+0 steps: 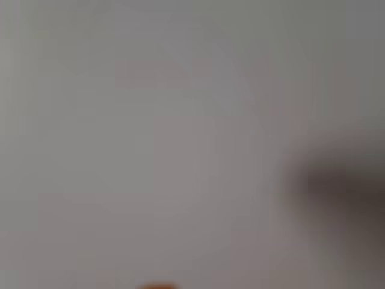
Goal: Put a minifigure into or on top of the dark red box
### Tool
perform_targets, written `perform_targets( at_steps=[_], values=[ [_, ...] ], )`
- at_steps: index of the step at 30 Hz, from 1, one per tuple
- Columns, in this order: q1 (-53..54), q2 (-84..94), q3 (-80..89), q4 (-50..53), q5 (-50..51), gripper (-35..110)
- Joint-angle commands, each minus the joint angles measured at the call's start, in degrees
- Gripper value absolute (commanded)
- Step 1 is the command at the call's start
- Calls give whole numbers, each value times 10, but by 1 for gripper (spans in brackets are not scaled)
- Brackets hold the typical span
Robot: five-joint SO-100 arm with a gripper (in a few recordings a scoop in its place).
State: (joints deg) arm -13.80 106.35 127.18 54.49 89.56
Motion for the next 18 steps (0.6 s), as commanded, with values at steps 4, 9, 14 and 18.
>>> perform_targets(
  at_steps=[4,9,14,18],
  values=[
    [38,-96,-110,8,-20,28],
    [81,-114,-136,8,-47,28],
    [108,-133,-171,21,-62,28],
    [104,-173,-207,28,-52,28]
  ],
)
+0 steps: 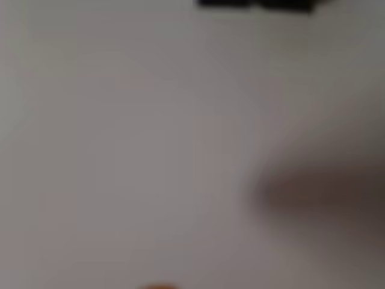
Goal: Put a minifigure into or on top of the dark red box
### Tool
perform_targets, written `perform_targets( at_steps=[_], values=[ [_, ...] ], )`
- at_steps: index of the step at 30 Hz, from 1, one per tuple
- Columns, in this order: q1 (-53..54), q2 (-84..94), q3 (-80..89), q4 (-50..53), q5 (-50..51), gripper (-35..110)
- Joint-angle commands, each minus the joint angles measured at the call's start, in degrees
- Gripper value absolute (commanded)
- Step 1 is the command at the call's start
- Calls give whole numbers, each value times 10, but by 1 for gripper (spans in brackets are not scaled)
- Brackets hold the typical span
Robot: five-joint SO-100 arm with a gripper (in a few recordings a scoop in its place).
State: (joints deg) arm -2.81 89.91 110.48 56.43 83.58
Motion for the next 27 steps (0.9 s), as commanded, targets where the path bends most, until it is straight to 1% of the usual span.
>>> perform_targets(
  at_steps=[1,5,11,15,27],
  values=[
    [-10,-23,-54,14,11,28],
    [-21,-73,-110,40,22,28],
    [-27,-94,-131,37,32,27],
    [-25,-117,-171,60,28,27],
    [-37,-170,-236,75,28,27]
  ],
)
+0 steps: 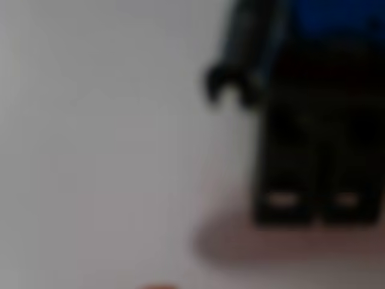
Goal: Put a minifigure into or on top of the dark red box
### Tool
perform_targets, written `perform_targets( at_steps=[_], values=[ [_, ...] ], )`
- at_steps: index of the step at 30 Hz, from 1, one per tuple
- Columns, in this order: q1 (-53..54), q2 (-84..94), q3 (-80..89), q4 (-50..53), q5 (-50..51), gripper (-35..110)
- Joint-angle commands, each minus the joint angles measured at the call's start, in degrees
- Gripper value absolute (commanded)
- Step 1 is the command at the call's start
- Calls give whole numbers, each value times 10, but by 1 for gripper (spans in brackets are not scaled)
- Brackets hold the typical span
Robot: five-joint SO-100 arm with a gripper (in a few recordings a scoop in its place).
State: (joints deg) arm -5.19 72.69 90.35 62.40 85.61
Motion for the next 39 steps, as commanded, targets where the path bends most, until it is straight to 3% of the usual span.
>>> perform_targets(
  at_steps=[1,23,33,39],
  values=[
    [-15,-7,-48,23,6,27],
    [4,-99,-154,62,-18,24],
    [10,-144,-199,90,-18,10],
    [6,-200,-306,178,-18,4]
  ],
)
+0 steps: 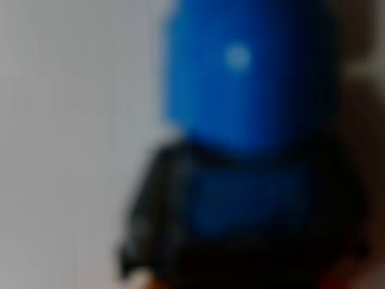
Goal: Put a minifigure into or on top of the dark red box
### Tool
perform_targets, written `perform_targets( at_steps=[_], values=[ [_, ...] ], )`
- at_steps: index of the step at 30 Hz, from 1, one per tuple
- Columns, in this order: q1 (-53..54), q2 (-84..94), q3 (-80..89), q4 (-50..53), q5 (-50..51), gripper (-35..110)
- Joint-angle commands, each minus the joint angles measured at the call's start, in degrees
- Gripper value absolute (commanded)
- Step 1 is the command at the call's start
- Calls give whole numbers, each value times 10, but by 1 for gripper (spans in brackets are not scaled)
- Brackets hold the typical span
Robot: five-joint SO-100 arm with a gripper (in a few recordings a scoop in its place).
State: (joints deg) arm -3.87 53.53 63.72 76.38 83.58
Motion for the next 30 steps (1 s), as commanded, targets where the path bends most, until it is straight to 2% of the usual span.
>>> perform_targets(
  at_steps=[1,7,14,25,30],
  values=[
    [-8,-16,-56,48,0,3],
    [-11,-65,-172,109,-37,0],
    [37,-64,-262,190,-143,0],
    [207,59,-237,235,-417,0],
    [294,121,-187,235,-491,0]
  ],
)
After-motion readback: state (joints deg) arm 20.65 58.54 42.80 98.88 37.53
